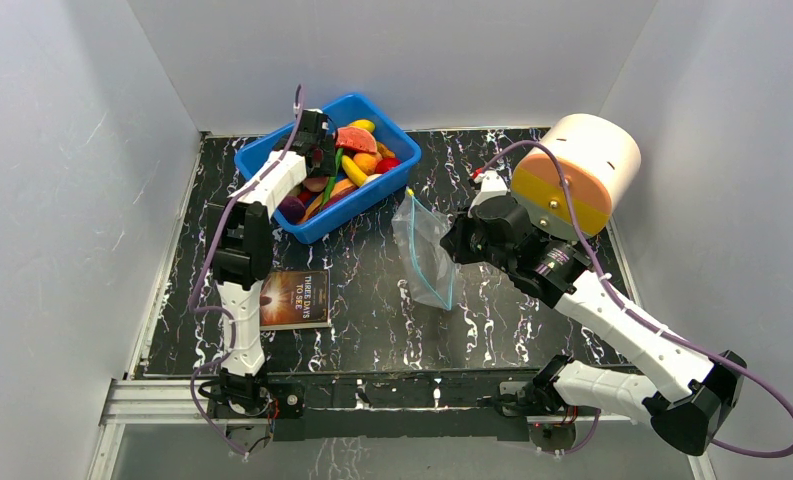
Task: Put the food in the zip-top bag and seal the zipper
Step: Pick up the fake fruit from the bin, then place the fake fruit in the zipper food storage bag.
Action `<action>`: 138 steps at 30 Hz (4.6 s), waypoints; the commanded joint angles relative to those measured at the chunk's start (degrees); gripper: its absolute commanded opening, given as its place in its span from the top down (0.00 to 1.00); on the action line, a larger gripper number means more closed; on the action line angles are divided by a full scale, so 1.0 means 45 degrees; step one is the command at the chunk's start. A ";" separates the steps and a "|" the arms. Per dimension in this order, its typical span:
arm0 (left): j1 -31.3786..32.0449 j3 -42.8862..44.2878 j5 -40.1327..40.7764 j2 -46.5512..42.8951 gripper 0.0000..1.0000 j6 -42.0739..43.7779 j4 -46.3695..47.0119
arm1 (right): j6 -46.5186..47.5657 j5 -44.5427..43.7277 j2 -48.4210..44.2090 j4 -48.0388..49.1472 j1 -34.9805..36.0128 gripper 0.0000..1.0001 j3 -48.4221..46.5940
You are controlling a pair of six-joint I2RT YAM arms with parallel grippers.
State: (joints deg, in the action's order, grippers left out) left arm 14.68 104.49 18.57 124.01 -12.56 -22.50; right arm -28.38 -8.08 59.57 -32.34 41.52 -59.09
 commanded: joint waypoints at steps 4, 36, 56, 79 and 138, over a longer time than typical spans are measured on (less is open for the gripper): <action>-0.0052 -0.0102 -0.0053 -0.1054 0.50 -0.0712 -0.0879 | 0.0024 0.0006 -0.0259 0.0741 -0.0001 1.00 -0.0365; 0.0136 -0.7073 -0.7802 -1.0685 0.58 -0.3135 0.0008 | -0.1059 -0.0289 0.0216 0.0257 0.0007 1.00 -0.0080; 0.1836 -0.9873 -1.1381 -1.3987 0.64 -0.7532 0.3673 | -0.2267 0.1332 0.1599 0.1777 0.0008 1.00 -0.0245; 0.4101 -1.1222 -1.0684 -1.2953 0.65 -0.8001 0.5568 | -0.2913 0.1870 0.1099 0.2310 0.0009 1.00 -0.0311; 0.4322 -0.8863 -0.8018 -1.2736 0.94 -0.5237 -0.0378 | -0.2793 0.1733 -0.0393 0.4324 0.0000 1.00 0.1871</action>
State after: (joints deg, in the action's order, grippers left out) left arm 33.93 62.13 -16.84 68.20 -35.00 -24.93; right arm -43.35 3.16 57.80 -17.65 41.52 -51.44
